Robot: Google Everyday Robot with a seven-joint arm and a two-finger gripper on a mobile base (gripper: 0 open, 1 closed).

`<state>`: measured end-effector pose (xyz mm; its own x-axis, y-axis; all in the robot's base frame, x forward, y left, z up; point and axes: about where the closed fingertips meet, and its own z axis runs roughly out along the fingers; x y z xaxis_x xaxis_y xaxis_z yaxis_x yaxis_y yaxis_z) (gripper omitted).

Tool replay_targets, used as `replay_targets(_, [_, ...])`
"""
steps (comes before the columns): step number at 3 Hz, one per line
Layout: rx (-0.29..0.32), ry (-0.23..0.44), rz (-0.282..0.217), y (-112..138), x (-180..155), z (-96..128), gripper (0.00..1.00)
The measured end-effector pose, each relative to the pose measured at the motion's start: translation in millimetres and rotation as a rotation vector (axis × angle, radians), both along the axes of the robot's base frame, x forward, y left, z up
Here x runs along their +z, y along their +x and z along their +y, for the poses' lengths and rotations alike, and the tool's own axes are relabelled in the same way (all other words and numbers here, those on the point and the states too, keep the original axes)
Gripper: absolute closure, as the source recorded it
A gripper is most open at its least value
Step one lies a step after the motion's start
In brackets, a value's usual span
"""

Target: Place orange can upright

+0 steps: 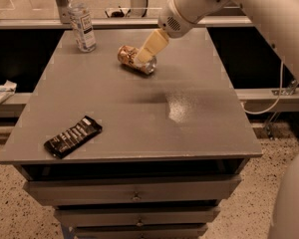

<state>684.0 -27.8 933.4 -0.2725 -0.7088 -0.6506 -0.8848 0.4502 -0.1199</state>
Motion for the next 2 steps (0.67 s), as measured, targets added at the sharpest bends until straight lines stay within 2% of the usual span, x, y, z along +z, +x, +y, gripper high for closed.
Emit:
replay_targets(1, [-0.054,0.008,0.041,21,-11,18,0.00])
replay_targets(2, [-0.117,-0.018,0.090,46,-28,37,0.00])
